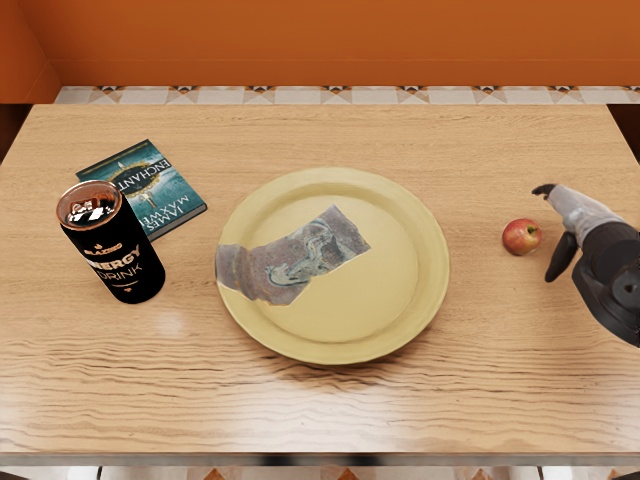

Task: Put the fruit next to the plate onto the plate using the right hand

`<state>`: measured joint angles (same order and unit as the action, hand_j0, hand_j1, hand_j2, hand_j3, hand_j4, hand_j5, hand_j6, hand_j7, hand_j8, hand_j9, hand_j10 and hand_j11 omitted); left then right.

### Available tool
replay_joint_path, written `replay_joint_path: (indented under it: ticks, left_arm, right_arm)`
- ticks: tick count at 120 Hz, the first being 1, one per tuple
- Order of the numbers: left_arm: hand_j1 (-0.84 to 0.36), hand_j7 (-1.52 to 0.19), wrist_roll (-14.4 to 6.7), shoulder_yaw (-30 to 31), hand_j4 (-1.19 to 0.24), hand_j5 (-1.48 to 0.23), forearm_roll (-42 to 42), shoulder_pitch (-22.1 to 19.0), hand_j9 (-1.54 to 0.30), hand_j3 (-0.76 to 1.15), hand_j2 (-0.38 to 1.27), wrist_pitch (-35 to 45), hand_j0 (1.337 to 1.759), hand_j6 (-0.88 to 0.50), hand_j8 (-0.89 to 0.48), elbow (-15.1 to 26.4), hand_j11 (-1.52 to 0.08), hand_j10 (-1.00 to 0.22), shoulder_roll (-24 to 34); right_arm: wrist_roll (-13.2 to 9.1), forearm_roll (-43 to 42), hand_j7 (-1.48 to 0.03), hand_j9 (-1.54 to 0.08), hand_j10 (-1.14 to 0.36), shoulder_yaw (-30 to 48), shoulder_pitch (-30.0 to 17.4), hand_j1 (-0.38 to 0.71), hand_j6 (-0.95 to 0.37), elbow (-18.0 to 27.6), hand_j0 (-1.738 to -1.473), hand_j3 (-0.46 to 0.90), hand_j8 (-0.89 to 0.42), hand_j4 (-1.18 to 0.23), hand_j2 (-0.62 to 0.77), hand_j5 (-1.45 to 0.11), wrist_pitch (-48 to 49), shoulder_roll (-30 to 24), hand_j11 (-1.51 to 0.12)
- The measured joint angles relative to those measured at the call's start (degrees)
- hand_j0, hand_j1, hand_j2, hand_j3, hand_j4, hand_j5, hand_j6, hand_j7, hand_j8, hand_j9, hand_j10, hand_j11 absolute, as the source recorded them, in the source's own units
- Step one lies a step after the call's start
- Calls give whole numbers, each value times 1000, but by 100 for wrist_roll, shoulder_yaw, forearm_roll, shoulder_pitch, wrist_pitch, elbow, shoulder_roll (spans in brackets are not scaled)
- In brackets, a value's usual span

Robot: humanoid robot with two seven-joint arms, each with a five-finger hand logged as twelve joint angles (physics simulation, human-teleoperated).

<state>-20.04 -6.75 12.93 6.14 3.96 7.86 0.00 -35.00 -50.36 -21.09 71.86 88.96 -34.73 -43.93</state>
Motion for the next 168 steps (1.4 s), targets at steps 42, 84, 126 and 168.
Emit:
replay_joint_path:
  ticks: [42,84,126,168]
  left_arm:
    - [327,-25,0,7,-20,-25,0,130,-25,0,4,0,1658,-20,-20,5,-24,-19,0]
    - [327,-25,0,-2,-19,-25,0,107,-24,0,4,0,1658,-20,-20,5,-24,-19,0]
    - [327,-24,0,-3,-19,-24,2,80,-24,0,4,0,1658,-20,-20,4,-24,-19,0]
    - [327,-24,0,-4,-20,-24,0,76,-24,0,4,0,1658,-20,-20,4,-24,-19,0]
  right_arm:
    - [0,-12,-309,-310,-240,-26,-66,-65,-242,-720,-1658,0,-242,-241,-45,-310,-27,594,-310]
    - [0,235,-524,-524,-405,131,-153,133,-406,-589,-1658,0,-406,-405,-78,-524,-28,641,-524]
    - [-7,217,-661,-659,-514,131,-184,233,-423,-517,-1656,-1,-393,-516,-59,-654,-32,634,-658]
    - [-11,151,-792,-803,-593,132,-211,252,-364,-502,-1647,-1,-343,-619,-12,-790,-25,636,-804]
